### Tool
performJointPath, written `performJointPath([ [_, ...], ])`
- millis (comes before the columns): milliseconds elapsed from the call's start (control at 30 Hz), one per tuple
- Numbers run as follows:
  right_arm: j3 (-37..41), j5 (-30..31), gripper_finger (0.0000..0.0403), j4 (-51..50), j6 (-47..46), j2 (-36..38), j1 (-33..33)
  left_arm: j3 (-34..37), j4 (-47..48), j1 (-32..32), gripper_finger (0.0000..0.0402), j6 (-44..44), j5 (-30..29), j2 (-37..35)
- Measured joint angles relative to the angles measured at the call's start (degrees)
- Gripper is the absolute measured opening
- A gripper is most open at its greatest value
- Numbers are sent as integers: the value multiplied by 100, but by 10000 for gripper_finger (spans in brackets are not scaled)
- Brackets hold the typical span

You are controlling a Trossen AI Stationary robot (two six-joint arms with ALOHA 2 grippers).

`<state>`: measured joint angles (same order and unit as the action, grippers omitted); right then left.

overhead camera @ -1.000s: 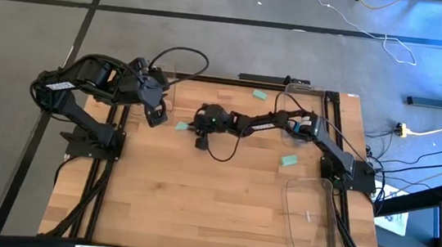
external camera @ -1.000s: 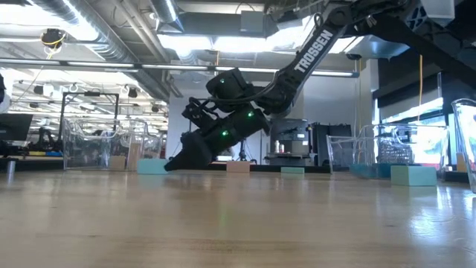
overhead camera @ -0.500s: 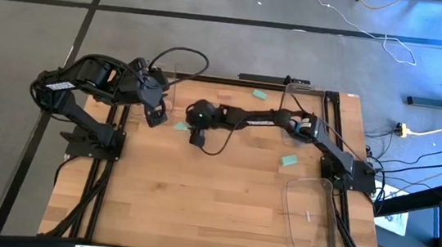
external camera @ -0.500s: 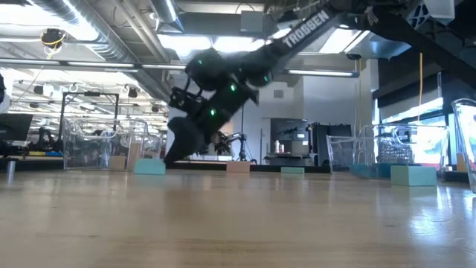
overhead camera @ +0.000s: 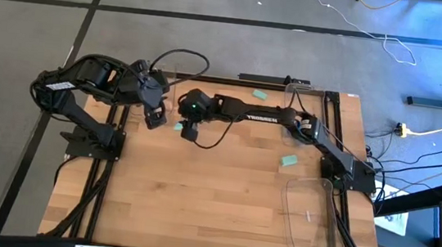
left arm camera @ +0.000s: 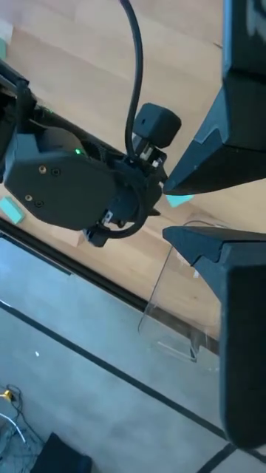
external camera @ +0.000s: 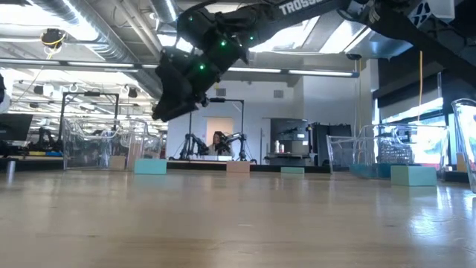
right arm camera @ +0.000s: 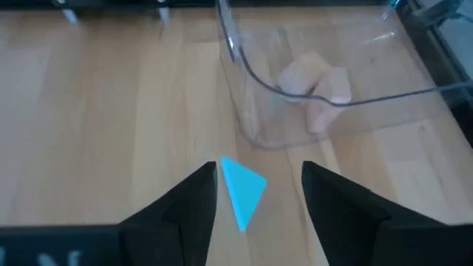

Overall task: Sort & place blocks by color
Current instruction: Put the top left light blue block into the bottom right transparent bin

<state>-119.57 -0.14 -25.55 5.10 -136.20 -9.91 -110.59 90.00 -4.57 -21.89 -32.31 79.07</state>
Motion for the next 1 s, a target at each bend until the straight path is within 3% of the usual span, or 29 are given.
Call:
performJointPath([
  [267,4,-445,197,-507,273,-30,-3,-1,0,0,72,-1,6,0],
  [1000,11,-196,197,635,460,-797,-81,-2,2,1,72,-2,29,0],
])
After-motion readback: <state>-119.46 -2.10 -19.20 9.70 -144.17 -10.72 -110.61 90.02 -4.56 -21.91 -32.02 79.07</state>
